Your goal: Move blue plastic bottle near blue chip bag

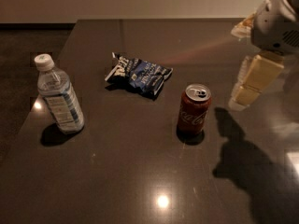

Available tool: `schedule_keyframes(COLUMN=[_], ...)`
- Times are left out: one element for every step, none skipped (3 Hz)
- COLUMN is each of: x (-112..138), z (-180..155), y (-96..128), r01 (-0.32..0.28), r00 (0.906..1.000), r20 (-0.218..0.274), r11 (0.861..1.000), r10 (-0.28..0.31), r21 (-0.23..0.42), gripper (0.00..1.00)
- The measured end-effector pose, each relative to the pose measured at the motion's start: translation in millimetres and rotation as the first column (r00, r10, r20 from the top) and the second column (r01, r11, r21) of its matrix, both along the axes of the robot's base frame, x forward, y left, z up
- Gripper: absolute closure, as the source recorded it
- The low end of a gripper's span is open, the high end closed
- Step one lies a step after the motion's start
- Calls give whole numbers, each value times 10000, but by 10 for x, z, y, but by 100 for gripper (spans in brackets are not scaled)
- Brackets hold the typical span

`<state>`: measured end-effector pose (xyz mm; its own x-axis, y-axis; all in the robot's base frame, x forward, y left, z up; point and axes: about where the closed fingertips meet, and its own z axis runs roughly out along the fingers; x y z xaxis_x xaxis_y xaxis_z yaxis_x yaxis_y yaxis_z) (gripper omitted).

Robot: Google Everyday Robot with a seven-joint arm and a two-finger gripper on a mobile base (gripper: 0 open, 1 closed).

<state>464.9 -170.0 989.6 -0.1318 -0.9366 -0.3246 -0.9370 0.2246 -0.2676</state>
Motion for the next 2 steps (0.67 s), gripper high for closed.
schedule_keyframes(x=[161, 243], z=[6, -41], y=[343, 711], r01=[-456, -818], r00=[9989, 9961], r20=[-59, -234], r11=[9971, 9888], r10=[460, 853], r21=[615, 1251], gripper=[0, 0])
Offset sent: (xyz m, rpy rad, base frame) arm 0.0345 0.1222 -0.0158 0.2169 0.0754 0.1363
